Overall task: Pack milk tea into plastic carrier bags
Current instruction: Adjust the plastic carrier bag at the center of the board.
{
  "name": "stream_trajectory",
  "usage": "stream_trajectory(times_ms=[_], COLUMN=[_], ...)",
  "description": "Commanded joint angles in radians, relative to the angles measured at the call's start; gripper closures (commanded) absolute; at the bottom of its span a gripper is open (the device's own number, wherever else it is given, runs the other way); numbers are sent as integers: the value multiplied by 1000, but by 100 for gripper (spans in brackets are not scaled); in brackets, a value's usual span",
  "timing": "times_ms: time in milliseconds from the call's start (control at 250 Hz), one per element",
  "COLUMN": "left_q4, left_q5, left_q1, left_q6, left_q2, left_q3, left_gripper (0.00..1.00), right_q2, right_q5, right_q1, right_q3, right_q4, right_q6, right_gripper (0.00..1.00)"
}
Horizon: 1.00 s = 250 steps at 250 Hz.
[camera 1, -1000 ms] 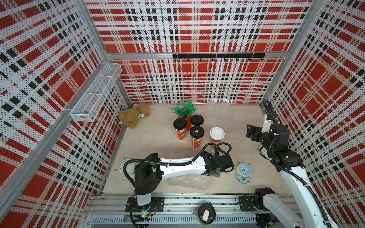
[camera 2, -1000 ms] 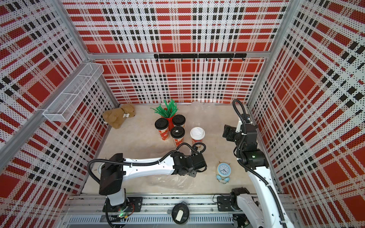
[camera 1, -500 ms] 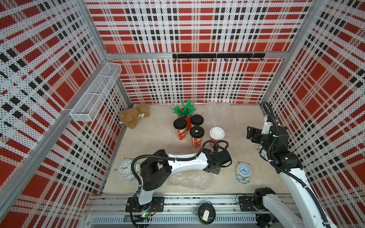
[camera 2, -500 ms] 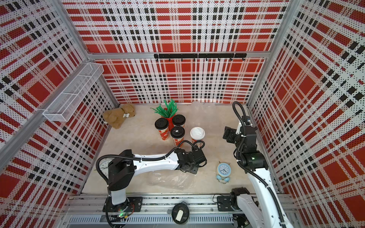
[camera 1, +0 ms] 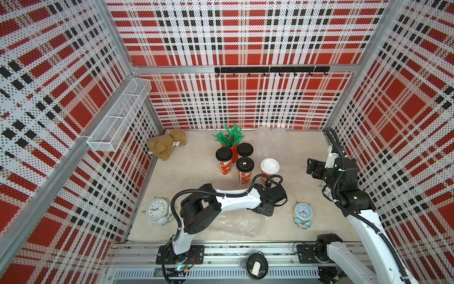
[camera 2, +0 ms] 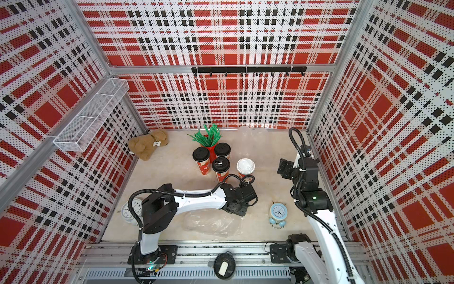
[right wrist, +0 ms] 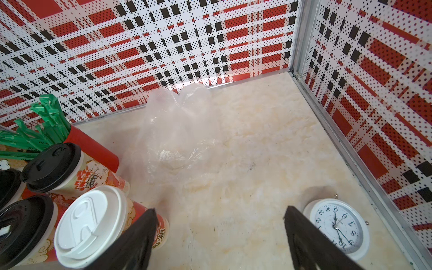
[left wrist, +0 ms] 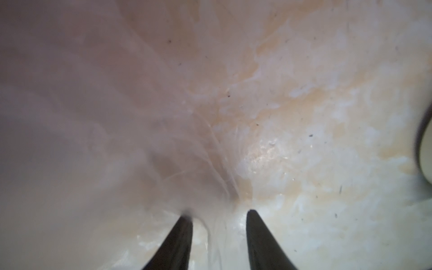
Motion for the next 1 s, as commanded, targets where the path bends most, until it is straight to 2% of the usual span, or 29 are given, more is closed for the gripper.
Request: stream_trajectory(times_ms=[0,204,408,644,804,884,996], left_q4=[0,-6,12,10,24,56,64], left_q5=[-3,-43,-56,-79,-58,-34,-4], left_q1=[3,-8,-13,-27,-13,2,37], left_q6=[3,-5,-12,20,77,123,169], left_q2=[1,-32,-71,-181,-279,-336,-402], left_q3=[26,22,2,-4,-52,-95,-149], left_gripper=[66,78,100,100,100,100,100], right_q2=[-24,-29,-29,-15,22,56,118], right_q5=[13,7,-6,-21,-99,-129,-121], right_q1=[-2,-3,-3,-3,2,27,98], right_q3=[-14,-17,-11,6,52,94,160], right_q4=[32,28,21,-26,-74,-107,-161], right_q6=[12,18,20,-8,-27,-49,-94], right_gripper=[12,12,13,16,20,19,13])
